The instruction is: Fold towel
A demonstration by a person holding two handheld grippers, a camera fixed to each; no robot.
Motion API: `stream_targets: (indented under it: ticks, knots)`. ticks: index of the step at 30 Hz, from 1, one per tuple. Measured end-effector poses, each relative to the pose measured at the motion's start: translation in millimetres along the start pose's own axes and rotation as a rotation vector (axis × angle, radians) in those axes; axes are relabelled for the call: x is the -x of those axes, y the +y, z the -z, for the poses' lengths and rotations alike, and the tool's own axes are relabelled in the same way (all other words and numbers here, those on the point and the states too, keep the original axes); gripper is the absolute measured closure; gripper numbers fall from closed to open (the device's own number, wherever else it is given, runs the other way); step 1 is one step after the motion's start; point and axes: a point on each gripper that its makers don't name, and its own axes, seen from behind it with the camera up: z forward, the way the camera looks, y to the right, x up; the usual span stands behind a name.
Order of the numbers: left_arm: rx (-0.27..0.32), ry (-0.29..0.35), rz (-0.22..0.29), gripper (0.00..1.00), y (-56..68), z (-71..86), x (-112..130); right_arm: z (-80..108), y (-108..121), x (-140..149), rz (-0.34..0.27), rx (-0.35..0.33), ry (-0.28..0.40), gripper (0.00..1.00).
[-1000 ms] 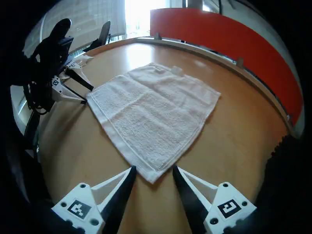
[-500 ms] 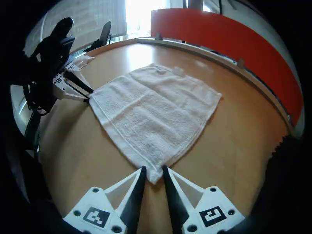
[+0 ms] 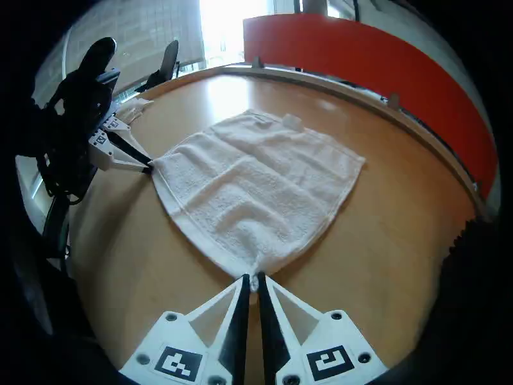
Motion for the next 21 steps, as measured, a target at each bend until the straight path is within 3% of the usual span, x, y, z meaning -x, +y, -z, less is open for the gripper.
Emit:
stream_targets:
  ticks: [12, 21]
  knots:
    - [0.000, 0.001, -0.001, 0.88, 1.6, 2.6, -4.1, 4.4, 2.2, -7.2, -0.024, 0.007, 0.004, 0.91]
    - [-0.002, 0.030, 0.023, 0.88, 1.2, 20.9, -22.8, 21.7, 2.7, -31.5, -0.012, 0.018, 0.051, 0.91]
